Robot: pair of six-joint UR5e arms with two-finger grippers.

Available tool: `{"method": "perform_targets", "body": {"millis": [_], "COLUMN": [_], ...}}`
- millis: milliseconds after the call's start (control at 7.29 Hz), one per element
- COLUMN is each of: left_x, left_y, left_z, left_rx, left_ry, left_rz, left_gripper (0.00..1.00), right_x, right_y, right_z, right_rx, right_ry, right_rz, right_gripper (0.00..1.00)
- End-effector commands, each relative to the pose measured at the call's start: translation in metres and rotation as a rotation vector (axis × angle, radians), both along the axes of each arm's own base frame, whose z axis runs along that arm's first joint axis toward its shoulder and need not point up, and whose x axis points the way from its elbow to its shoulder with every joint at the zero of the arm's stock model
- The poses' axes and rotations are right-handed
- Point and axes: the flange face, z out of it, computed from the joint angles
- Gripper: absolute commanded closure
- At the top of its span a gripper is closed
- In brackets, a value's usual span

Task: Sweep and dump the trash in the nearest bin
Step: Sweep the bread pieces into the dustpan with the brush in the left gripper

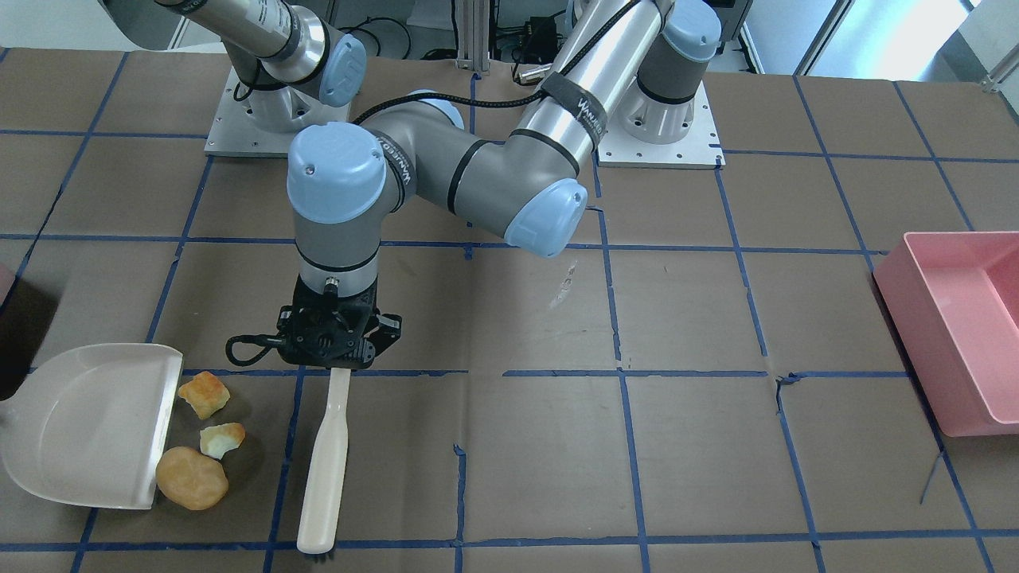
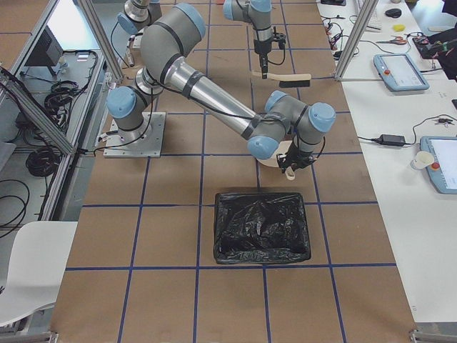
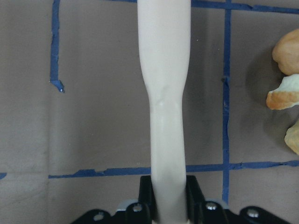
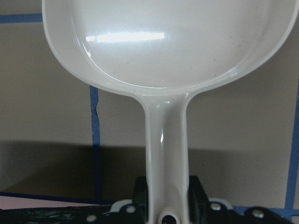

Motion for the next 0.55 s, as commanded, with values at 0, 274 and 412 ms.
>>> {"method": "perform_targets", "body": {"millis": [0,274,412], "left_x": [-0.047,-0.057,-0.059], "left_y": [0.012,0.021,0.020], "left_z": [-0.034,-0.050,-0.046], "left_rx": [0.013,0.032,0.024], "left_ry": [-0.012,-0.025,-0.020], "left_rz": [-0.067,-0.087,-0.090], "left_gripper": [0.99,0.99,0.99], "right_x": [0.003,0.004,0.004], "right_y": [-0.002,-0.002,-0.002], "right_z": [-0.006,-0.007,-0.009], "right_rx": [-0.003,-0.002,0.001], "right_ry": [-0.023,-0.024,-0.025], "right_rz": [-0.007,-0.007,-0.007], "right_gripper": [1.00,1.00,1.00]}}
